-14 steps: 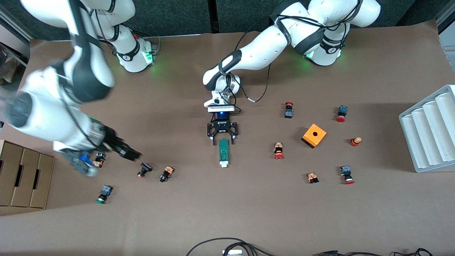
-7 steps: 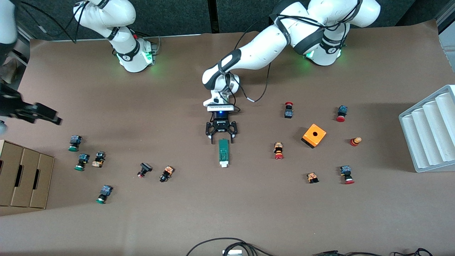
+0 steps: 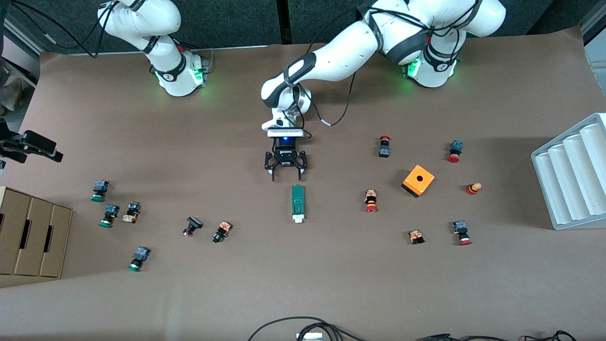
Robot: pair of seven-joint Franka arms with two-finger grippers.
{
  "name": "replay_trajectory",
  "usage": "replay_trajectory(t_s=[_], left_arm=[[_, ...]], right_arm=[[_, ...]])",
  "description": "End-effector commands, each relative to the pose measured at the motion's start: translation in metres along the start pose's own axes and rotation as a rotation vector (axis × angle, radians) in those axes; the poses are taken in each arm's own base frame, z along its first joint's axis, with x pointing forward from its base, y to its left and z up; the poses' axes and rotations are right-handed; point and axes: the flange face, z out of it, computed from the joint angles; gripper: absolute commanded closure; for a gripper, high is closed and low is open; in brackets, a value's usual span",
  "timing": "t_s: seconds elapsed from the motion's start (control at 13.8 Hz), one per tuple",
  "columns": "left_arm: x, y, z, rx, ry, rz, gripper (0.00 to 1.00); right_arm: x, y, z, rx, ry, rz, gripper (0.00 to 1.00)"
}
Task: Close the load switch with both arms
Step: 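Open the left gripper and raise it off the switch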
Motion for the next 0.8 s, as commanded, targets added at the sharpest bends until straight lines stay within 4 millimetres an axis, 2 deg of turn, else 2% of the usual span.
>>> replay_trajectory(t_s=[0.0, 0.15, 0.36, 0.58, 0.73], left_arm=[[0.038, 0.009, -0.019, -0.007, -0.040, -0.013, 0.00], [0.064, 0.020, -0.032, 0.053, -0.083, 0.025, 0.00], [0.095, 0.037, -0.052, 0.051, -0.122, 0.007, 0.00], [0.146, 0.058, -0.076, 0.060, -0.214, -0.016, 0.00], [0.173, 0.064, -0.083, 0.080, -0.247, -0.002, 0.00]], right_arm=[[0.001, 0.003, -0.007, -0.032, 0.020, -0.008, 0.01], [0.002, 0.012, -0.017, -0.049, 0.037, 0.004, 0.01], [0.001, 0.021, -0.013, -0.049, 0.022, 0.012, 0.01], [0.003, 0.015, -0.012, -0.047, 0.025, 0.003, 0.01], [0.004, 0.015, -0.014, -0.048, 0.031, 0.000, 0.01]])
